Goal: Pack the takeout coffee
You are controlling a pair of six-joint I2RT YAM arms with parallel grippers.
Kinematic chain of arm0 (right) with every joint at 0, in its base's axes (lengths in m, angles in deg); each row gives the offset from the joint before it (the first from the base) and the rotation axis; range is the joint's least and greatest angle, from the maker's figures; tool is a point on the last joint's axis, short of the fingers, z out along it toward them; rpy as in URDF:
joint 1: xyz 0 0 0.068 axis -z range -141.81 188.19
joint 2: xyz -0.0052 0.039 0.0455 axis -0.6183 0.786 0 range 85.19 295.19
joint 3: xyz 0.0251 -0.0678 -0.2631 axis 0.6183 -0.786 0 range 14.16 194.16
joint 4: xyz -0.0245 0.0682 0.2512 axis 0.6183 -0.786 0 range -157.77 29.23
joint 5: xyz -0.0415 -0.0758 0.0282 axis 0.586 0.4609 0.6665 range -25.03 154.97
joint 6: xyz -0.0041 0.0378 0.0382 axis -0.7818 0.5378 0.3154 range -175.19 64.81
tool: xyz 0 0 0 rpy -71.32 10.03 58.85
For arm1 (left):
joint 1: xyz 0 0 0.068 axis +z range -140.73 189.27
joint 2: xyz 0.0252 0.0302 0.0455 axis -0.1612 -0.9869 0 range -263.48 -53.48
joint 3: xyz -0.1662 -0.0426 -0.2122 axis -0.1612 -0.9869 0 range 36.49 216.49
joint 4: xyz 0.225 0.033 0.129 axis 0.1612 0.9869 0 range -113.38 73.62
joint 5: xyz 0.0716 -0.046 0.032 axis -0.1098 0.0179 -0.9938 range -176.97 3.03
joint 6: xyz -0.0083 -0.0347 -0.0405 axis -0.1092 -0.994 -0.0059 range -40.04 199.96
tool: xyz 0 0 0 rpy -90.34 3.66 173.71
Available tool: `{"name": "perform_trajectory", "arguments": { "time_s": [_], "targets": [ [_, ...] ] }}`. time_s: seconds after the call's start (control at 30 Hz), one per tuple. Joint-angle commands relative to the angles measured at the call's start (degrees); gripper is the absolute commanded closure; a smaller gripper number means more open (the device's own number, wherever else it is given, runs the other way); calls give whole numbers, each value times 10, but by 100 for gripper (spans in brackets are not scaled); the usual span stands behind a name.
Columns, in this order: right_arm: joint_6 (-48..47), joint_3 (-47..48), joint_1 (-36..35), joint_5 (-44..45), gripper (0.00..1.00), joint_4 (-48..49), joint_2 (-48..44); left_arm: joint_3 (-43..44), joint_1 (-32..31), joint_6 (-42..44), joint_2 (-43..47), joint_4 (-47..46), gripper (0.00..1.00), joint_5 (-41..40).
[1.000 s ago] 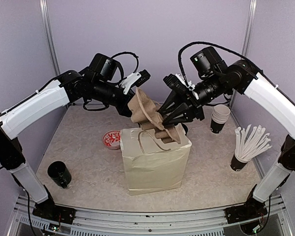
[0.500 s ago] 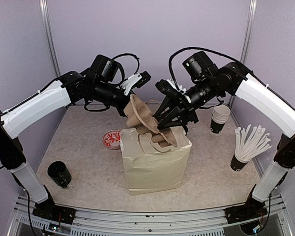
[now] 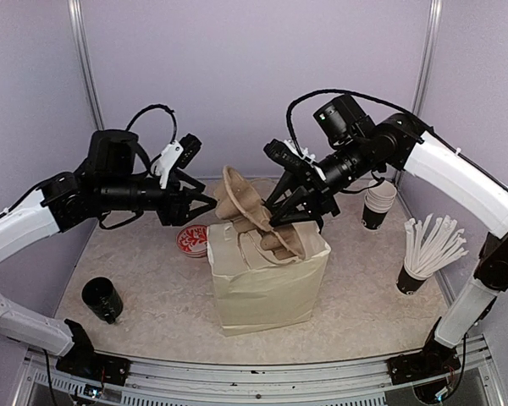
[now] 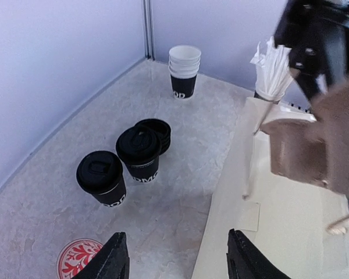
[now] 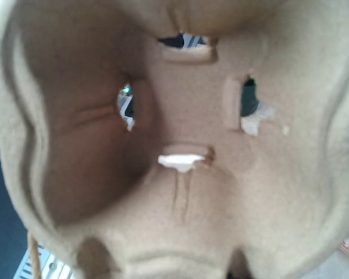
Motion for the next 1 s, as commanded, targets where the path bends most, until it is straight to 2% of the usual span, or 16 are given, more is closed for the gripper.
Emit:
{"name": "perform_trajectory", "arguments": {
  "time_s": [0.0,0.13,0.27,0.43,0.83,0.97],
  "targets": [
    [21,-7,-1,-3,72,7,-26,-135,-16,4,120,-181,43,35],
    [29,-6,3,4,72,7,-26,-191,-54,-8,166,-241,43,57],
    [36,-12,6,13,72,12,-30,-203,-89,-17,158,-253,42,44],
    [43,-23,12,17,72,21,-37,-225,-124,-26,132,-323,41,54],
    [64,-24,21,39,72,41,-40,-225,-154,-49,92,-333,43,90],
    [74,-30,24,47,72,48,-38,-209,-172,-57,84,-315,48,102]
  ]
}}
